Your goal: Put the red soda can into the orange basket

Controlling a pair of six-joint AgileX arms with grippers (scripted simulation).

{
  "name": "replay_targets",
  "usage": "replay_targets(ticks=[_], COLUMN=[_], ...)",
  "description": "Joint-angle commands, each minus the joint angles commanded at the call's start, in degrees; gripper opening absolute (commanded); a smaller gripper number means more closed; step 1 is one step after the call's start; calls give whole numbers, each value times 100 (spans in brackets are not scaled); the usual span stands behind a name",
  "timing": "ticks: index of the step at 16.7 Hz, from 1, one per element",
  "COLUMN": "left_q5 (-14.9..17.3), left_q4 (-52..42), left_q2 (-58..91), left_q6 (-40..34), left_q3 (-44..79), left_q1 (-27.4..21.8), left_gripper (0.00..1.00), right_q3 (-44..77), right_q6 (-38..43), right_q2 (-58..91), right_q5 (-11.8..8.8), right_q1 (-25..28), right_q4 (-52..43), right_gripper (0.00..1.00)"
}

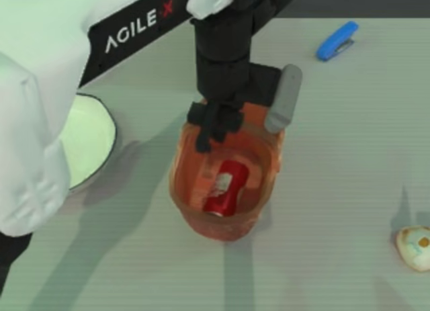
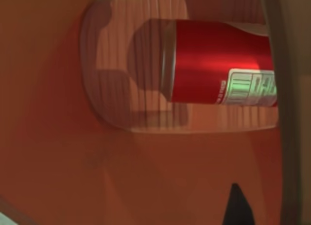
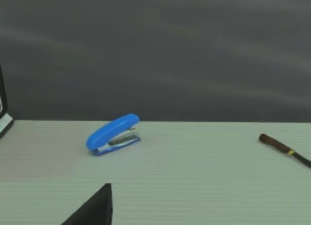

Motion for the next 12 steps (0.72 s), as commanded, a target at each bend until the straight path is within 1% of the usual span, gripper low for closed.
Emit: replay_targets(ticks=[9, 12], left_q5=[-4, -13], left_q4=[-19, -442], left_q2=[14, 41], left_q6=[18, 92], left_q3=[22, 443], left_q1=[7, 122], left_gripper=[0, 0], right_q3=[0, 0], right_q6=[0, 0], right_q2=[0, 0], right_q5=[0, 0], right_q1=[0, 0], right_q4=[0, 0], right_gripper=[100, 100])
